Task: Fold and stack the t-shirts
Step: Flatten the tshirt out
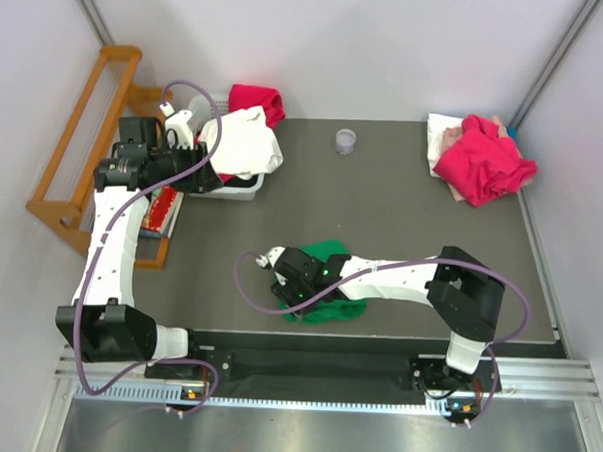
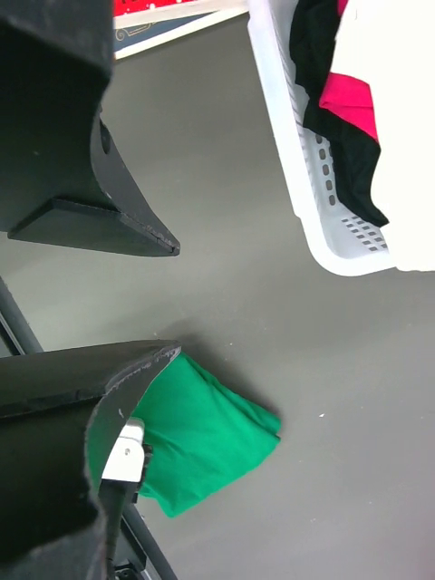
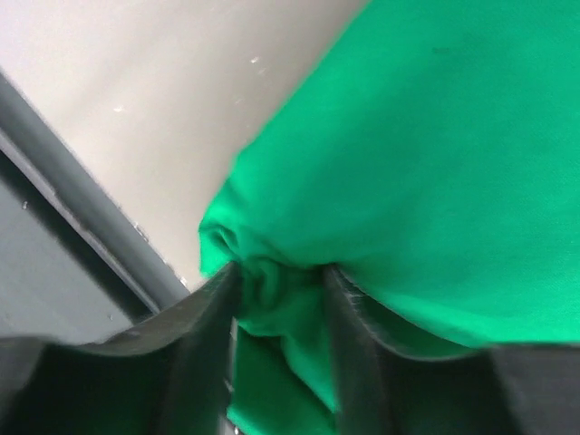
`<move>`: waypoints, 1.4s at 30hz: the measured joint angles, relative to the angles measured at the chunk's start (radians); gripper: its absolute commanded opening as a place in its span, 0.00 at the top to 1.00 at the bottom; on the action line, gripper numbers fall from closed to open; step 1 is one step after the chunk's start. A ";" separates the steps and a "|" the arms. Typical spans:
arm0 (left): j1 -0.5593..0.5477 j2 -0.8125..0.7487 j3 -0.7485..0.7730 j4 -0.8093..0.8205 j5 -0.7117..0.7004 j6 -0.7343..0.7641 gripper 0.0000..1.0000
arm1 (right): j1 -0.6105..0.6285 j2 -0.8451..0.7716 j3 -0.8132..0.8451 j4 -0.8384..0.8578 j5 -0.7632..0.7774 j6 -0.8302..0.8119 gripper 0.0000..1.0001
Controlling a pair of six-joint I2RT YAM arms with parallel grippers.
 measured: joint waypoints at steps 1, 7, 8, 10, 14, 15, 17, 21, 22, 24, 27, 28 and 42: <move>0.000 0.000 0.000 0.000 0.000 0.000 0.53 | -0.003 0.000 -0.005 0.005 0.007 0.002 0.74; 0.000 0.000 0.002 -0.002 0.000 -0.004 0.52 | -0.023 -0.005 -0.035 0.048 0.008 0.022 1.00; 0.000 0.000 0.003 -0.002 0.000 -0.004 0.52 | -0.029 -0.012 -0.040 0.053 0.008 0.023 1.00; 0.000 0.000 0.006 -0.004 0.000 -0.004 0.51 | -0.051 -0.037 -0.053 0.044 0.007 0.021 1.00; 0.000 0.000 0.012 -0.005 0.002 -0.005 0.51 | -0.198 -0.133 -0.041 -0.027 0.002 0.000 1.00; 0.000 0.000 0.012 -0.005 0.004 -0.005 0.51 | -0.256 -0.158 -0.013 -0.052 0.006 -0.010 1.00; 0.000 0.003 0.012 -0.006 0.012 -0.008 0.51 | -0.360 -0.179 0.075 -0.084 0.016 -0.035 1.00; 0.000 0.006 0.012 -0.008 0.034 -0.011 0.49 | -0.503 -0.171 0.254 -0.092 -0.009 -0.060 0.99; 0.000 0.007 0.013 -0.010 0.038 -0.011 0.49 | -0.520 -0.160 0.286 -0.089 -0.019 -0.061 0.97; 0.000 0.009 0.019 -0.017 0.046 -0.010 0.48 | -0.531 -0.123 0.325 -0.079 -0.039 -0.060 0.80; 0.000 0.009 0.027 -0.032 0.053 -0.003 0.48 | -0.526 -0.025 0.341 -0.055 -0.078 -0.052 0.05; 0.000 0.009 0.031 -0.039 0.053 0.001 0.48 | -0.523 0.008 0.340 -0.056 -0.085 -0.045 0.00; -0.002 0.009 0.030 -0.057 0.062 0.031 0.46 | -0.320 -0.183 0.174 -0.154 0.032 -0.030 0.00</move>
